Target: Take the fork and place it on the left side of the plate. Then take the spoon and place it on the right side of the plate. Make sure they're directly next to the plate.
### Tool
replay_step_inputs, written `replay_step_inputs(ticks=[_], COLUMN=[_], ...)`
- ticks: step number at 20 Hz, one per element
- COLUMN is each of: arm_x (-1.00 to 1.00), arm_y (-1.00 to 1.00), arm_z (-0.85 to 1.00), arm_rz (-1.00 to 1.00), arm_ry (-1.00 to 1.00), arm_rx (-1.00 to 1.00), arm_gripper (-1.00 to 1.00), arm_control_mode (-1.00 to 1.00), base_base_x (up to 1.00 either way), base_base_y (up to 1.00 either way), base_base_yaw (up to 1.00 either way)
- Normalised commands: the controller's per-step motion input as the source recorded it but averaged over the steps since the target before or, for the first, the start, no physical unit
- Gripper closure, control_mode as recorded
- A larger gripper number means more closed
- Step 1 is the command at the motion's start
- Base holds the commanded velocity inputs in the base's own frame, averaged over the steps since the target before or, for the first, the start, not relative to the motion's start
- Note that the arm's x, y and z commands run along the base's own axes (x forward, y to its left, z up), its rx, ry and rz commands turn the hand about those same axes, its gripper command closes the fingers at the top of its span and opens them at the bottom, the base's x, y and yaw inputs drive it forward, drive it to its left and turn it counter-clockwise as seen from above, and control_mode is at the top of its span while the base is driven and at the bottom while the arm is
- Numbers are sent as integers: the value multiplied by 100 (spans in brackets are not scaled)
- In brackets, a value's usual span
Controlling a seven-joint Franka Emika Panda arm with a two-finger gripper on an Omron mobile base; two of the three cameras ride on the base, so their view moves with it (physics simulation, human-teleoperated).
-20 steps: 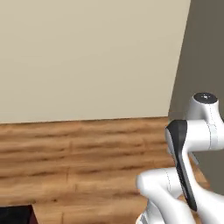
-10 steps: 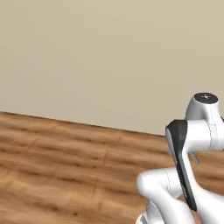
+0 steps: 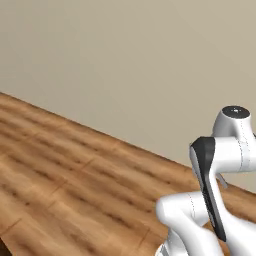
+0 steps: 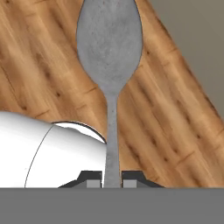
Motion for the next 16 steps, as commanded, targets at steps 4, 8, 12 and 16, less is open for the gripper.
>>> replay_step_inputs(ticks=[4, 8, 12, 16], arm_x=[0, 0, 0, 0], arm_y=[0, 0, 0, 0], arm_z=[0, 0, 0, 0], arm_rz=[0, 0, 0, 0], arm_ry=[0, 0, 0, 0], arm_rx=[0, 0, 0, 0], arm_gripper=[100, 100, 100, 100], arm_control_mode=[100, 100, 100, 100], base_base_x=[100, 100, 100, 100], base_base_y=[0, 2, 1, 3], base_base_yaw=[42, 35, 35, 36])
